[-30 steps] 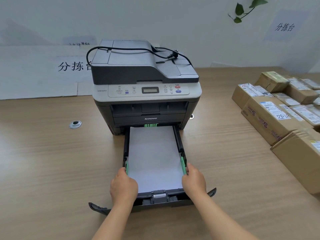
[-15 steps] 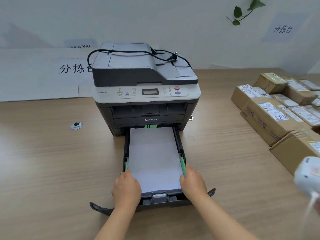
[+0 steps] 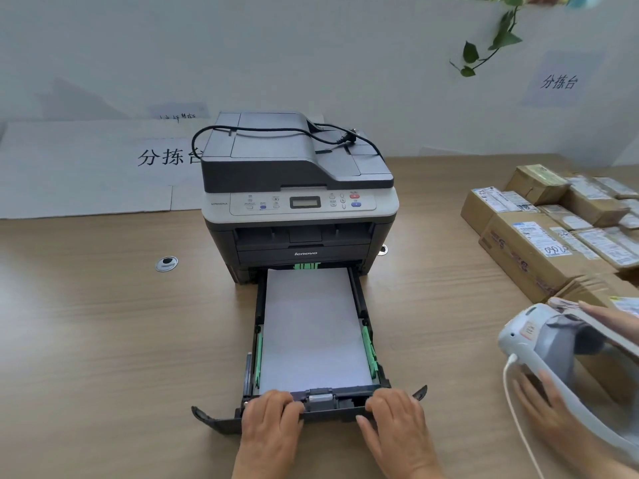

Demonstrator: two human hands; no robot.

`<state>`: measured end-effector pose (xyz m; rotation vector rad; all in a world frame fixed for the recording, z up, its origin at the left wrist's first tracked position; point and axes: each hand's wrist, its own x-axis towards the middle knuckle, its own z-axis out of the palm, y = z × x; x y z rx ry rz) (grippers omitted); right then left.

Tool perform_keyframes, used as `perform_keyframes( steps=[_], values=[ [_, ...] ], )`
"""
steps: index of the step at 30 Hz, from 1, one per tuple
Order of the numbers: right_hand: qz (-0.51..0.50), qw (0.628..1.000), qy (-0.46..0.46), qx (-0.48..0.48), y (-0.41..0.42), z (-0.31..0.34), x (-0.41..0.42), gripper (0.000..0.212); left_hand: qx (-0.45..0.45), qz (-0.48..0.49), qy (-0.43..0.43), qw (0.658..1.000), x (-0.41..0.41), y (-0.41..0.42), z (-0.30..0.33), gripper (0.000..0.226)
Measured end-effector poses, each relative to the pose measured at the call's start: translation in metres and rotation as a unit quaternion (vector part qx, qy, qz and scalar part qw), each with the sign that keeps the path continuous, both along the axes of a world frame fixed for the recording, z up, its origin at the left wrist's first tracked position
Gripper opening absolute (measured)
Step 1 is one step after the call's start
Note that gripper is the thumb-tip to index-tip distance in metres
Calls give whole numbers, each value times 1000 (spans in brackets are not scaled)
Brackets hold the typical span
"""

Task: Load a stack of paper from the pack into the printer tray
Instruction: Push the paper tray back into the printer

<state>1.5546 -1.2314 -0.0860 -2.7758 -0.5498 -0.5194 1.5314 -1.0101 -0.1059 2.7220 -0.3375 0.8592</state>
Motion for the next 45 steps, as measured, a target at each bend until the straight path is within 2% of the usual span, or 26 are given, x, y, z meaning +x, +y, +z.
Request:
perform_keyframes(
  steps=[1,4,9,12,15,18,23,26,36,45],
  values=[
    [-4,1000,-13,-10,2,1,-1,18,3,6,1,1000,-4,-1,-1,4],
    [-9,999,-34,-24,5,-5,-2,11,6,12,28,1000,-11,-1,-5,19],
    [-24,998,-57,-18,4,-14,-1,9,10,7,83,997,-10,0,5,24],
    [-26,998,-56,-32,5,-15,1,11,14,-7,113,993,-7,3,8,50],
    [-30,998,-37,-46,6,-12,6,10,13,-5,83,996,1,4,10,21],
    [-17,998,-26,-47,7,-9,16,8,26,-7,76,997,11,8,6,7],
    [-8,997,-35,-66,13,-5,36,22,46,18,76,996,27,19,11,19],
    [-5,997,-42,-69,16,-8,50,22,64,7,78,995,41,23,12,10],
    [-21,993,-65,-92,21,-8,86,25,122,1,98,988,72,25,18,28],
    [-33,993,-21,-110,30,-1,122,23,148,14,145,978,108,27,28,32]
  ],
)
